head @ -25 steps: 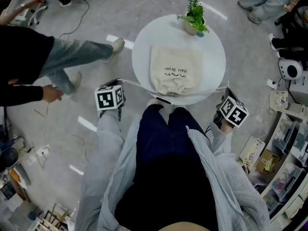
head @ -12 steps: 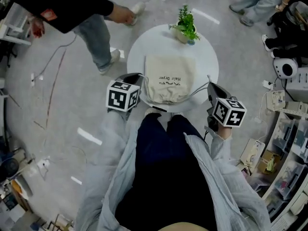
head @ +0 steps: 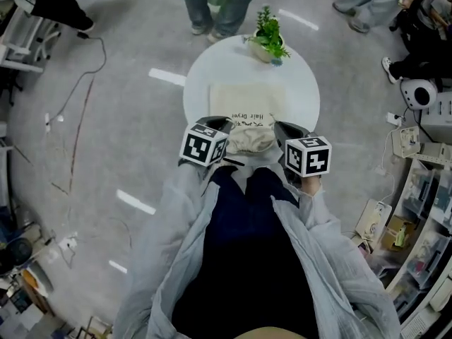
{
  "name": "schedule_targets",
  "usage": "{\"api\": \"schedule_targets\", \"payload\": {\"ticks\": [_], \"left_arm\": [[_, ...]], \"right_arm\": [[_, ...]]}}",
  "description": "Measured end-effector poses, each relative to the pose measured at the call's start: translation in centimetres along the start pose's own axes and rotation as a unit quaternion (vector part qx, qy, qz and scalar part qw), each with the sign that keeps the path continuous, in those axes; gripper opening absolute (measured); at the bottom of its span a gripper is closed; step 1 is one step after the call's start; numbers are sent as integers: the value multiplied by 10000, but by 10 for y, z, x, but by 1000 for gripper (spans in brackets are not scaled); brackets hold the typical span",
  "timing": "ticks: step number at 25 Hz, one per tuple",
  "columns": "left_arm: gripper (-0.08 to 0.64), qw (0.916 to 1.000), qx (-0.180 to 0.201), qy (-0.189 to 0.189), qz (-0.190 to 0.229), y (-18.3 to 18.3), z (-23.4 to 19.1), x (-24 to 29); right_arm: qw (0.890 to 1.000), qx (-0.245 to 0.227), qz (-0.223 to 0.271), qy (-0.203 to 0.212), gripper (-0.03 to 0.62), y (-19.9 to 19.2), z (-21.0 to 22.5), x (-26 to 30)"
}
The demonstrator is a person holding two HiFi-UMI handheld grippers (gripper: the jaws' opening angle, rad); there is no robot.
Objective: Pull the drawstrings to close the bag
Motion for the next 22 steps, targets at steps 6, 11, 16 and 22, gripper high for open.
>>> {"api": "schedule_targets", "payload": {"ticks": [6, 11, 16, 22], "left_arm": [[26, 9992, -286, -42, -275, -24, 3, 17], [26, 9987, -304, -62, -400, -37, 5, 20], [54, 9989, -367, -22, -288, -41, 4, 17], [291, 9986, -295, -306, -309, -42, 6, 7]], "right_arm": [[9982, 42, -597, -11, 15, -30, -2, 29], [9963, 37, -861, -67, 15, -46, -2, 36], [9965, 63, -823, -119, 40, -48, -4, 33], [9966, 478, -672, 38, 314, -45, 1, 23]]}}
Point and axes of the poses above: the fingertips, and each gripper's own axes: x forward along the fingers, z to its right, y out of its top, the point moved 8 cm from there along -x, backward along the fingers, and after that the axes turned 7 degrees about -y, right-handed, at the moved point
